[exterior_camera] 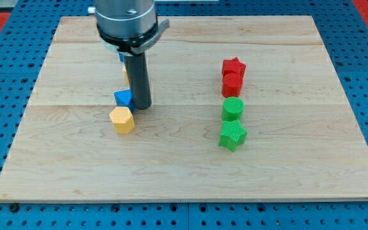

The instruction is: Push the yellow heart left a bit

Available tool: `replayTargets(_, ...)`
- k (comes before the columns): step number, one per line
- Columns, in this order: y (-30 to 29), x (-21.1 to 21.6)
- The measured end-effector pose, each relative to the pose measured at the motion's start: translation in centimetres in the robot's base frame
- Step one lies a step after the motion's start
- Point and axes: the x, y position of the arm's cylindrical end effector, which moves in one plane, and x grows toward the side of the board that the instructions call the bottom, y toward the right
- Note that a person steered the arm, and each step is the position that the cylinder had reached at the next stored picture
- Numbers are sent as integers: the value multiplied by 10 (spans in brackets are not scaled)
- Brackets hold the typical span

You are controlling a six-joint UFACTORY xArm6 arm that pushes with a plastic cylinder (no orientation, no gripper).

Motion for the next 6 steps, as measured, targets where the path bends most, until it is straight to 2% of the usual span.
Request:
replayTargets(1,24,-1)
replayTargets(3,25,-60)
replayTargets(6,-18,-63)
